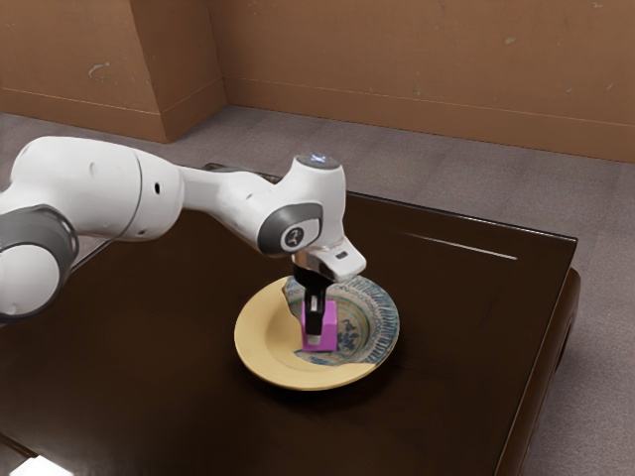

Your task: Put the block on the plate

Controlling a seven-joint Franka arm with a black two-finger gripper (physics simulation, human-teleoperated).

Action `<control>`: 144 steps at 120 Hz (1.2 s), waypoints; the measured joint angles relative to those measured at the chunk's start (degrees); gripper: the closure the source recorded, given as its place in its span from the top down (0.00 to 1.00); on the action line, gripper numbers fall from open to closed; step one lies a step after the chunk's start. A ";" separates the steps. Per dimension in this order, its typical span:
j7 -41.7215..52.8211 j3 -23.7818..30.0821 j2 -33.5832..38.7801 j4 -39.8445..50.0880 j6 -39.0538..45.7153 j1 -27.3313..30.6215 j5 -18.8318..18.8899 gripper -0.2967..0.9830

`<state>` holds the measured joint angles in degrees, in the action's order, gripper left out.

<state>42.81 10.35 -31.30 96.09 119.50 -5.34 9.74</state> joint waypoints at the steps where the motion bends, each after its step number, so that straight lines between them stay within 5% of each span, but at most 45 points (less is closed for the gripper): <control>1: -0.08 0.04 0.02 -0.01 0.01 0.03 -0.01 0.60; 46: -2.45 0.70 3.42 -0.95 -0.60 0.85 0.45 0.74; 119: -8.02 -5.67 21.19 -3.29 -12.58 1.19 -2.49 0.77; 144: -14.60 -8.46 25.36 -3.58 -17.15 5.87 -2.55 0.77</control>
<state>28.21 1.89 -5.95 92.51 102.36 0.53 7.19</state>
